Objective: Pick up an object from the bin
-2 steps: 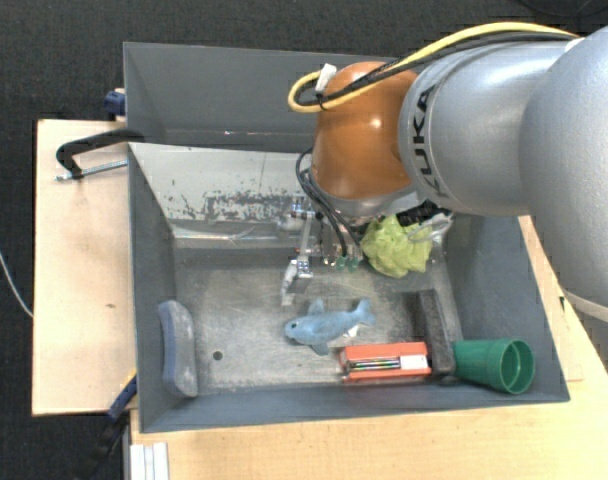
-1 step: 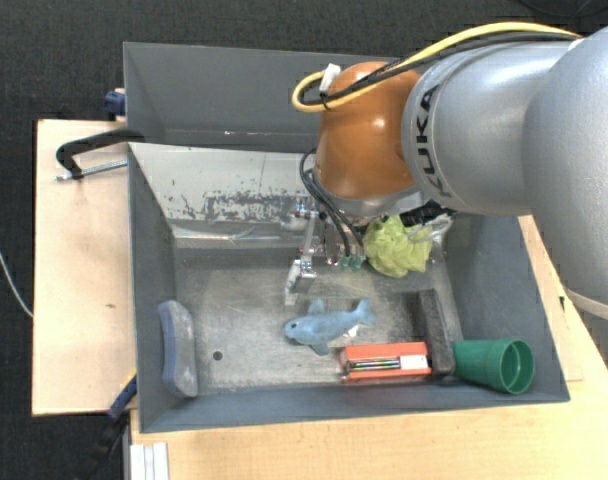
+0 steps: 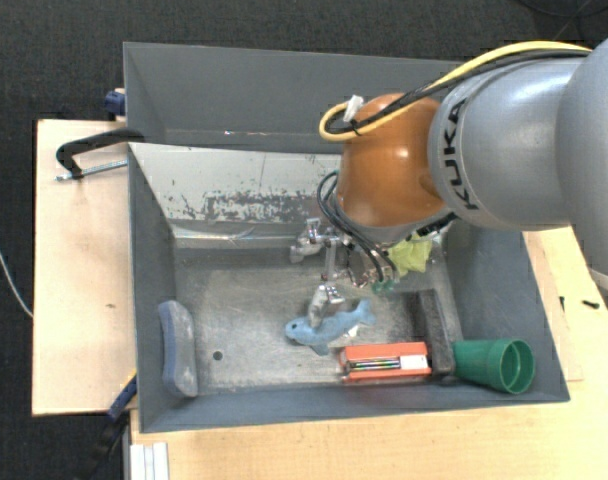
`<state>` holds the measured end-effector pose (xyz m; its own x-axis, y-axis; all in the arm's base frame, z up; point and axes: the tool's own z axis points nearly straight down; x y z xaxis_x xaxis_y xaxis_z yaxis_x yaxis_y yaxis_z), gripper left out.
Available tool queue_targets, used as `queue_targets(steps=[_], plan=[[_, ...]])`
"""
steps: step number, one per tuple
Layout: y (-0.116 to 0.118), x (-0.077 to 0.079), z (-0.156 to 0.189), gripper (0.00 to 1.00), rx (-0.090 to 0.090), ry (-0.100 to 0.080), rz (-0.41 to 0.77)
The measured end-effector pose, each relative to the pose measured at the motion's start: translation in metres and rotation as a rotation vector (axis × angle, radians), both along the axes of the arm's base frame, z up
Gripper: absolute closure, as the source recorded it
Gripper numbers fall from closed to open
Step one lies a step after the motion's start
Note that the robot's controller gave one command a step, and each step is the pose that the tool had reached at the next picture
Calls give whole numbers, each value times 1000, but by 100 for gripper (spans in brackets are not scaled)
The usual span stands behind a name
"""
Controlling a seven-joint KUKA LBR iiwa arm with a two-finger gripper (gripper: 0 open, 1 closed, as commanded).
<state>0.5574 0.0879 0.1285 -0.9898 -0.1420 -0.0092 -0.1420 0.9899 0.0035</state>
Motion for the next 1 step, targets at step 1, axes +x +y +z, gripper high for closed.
queue_targets(steps=[1], plan=[[18, -53, -38, 100, -4, 5, 317]])
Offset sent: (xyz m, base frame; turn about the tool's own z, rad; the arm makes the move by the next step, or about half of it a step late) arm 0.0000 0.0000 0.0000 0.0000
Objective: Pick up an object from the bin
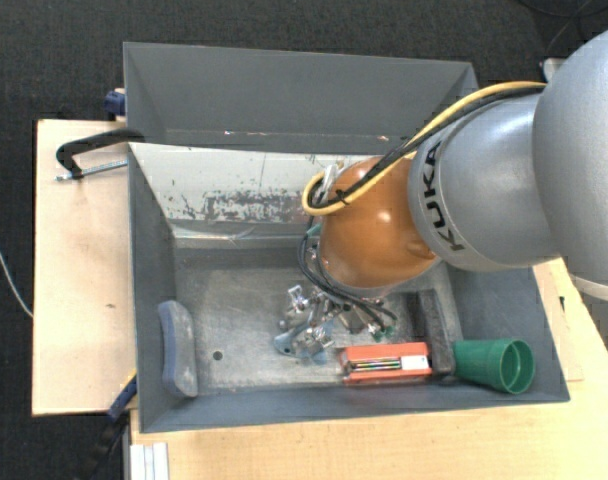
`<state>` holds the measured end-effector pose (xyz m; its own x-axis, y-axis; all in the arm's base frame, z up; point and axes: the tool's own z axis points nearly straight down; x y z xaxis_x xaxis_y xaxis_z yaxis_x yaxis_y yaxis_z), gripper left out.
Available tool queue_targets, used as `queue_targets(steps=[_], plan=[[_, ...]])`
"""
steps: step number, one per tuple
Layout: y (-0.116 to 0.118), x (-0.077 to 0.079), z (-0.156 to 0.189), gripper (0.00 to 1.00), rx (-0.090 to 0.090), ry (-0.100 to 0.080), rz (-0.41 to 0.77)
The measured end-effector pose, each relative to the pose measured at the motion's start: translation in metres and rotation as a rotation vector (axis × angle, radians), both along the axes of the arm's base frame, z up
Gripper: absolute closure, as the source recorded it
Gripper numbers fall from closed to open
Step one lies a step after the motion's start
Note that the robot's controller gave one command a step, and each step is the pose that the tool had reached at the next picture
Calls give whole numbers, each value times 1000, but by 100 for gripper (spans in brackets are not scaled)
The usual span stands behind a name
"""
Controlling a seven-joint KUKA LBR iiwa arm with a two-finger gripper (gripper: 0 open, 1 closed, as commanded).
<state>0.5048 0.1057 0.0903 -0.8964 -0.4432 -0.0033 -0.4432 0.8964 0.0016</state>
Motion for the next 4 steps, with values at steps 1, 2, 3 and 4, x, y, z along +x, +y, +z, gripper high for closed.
queue_targets(steps=[1, 2, 3, 4], plan=[[0, 0, 0, 100, 0, 0, 0], [10, 7, 93, 0, -1, -1, 14], [11, 8, 97, 0, -1, -3, 14], [-38, 33, -13, 100, 3, -1, 86]])
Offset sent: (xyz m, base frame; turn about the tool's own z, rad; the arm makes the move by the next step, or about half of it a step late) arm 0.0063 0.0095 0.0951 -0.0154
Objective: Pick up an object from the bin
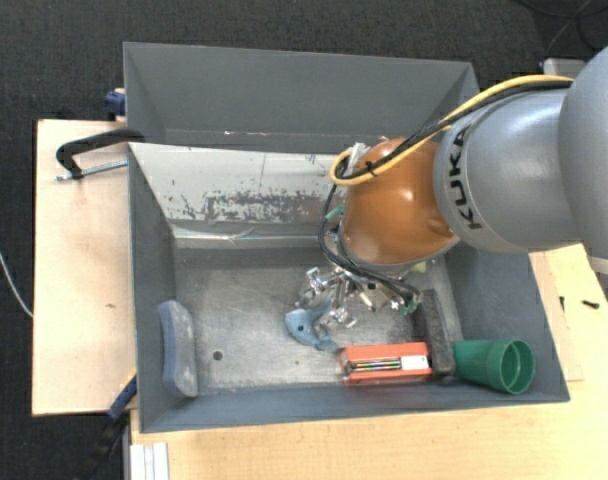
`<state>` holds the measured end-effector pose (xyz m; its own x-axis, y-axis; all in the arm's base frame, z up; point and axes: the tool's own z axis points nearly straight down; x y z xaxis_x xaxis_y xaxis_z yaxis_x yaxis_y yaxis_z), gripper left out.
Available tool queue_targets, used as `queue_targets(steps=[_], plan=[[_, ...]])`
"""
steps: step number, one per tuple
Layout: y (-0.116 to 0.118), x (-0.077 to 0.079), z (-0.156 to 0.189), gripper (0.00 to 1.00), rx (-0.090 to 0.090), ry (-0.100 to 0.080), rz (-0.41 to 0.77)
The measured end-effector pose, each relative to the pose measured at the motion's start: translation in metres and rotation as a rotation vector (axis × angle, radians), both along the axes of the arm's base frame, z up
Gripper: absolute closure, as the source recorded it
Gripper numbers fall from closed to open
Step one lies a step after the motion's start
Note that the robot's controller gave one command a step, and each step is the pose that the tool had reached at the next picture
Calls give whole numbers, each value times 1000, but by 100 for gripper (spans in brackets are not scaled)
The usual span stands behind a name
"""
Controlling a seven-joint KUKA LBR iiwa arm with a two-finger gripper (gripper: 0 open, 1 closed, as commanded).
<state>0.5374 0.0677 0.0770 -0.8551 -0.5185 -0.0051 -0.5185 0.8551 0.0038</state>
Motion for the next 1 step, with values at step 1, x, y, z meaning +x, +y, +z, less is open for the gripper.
queue_targets(steps=[1], plan=[[0, 0, 0, 100, 0, 0, 0]])
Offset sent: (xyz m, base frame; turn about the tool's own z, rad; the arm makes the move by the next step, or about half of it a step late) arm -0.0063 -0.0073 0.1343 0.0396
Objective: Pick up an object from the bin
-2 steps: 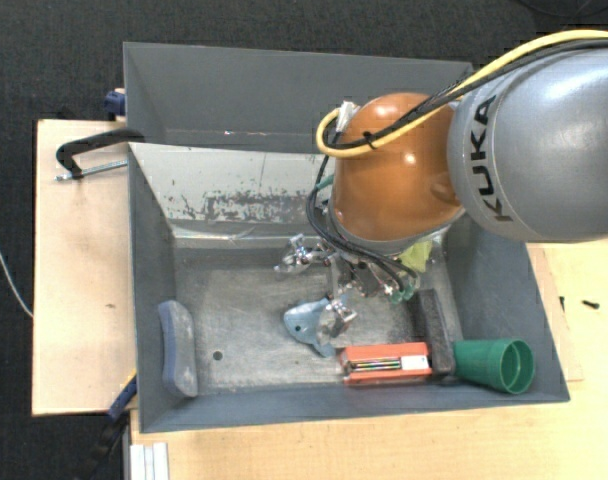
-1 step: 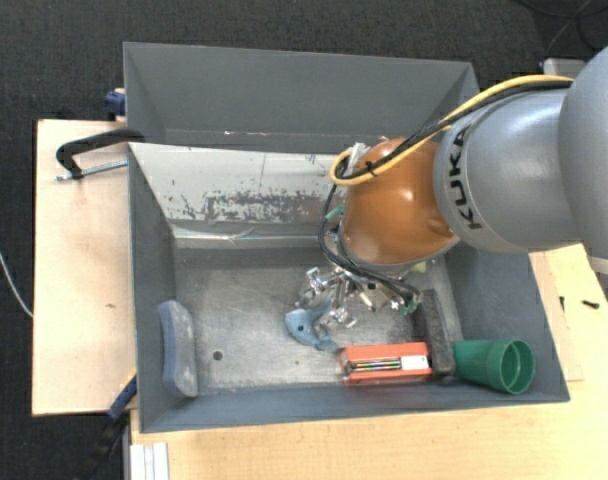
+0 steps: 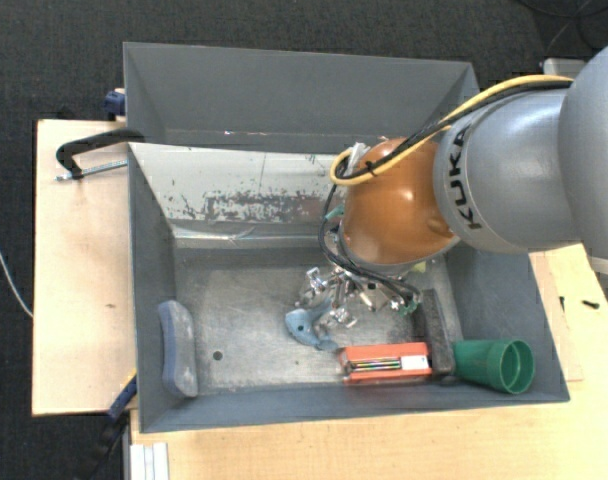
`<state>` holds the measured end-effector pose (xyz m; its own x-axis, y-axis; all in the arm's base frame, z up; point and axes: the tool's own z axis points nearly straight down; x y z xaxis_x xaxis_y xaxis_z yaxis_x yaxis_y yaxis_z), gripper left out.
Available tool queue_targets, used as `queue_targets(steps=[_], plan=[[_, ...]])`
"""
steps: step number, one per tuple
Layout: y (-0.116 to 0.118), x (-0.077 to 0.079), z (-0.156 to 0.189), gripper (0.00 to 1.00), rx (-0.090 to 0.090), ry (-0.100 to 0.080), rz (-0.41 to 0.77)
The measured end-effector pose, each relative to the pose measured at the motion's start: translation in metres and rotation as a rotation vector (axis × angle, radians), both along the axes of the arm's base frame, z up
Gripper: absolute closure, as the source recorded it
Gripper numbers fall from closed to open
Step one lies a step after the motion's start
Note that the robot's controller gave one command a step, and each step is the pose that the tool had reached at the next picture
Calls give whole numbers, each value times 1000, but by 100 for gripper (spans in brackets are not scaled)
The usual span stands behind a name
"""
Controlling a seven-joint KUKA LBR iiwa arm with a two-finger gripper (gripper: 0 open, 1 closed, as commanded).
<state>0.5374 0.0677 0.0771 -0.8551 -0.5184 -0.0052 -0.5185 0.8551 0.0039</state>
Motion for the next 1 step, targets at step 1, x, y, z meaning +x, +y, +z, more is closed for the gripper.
queue_targets(steps=[1], plan=[[-6, -5, 136, 100, -4, -4, -40]])
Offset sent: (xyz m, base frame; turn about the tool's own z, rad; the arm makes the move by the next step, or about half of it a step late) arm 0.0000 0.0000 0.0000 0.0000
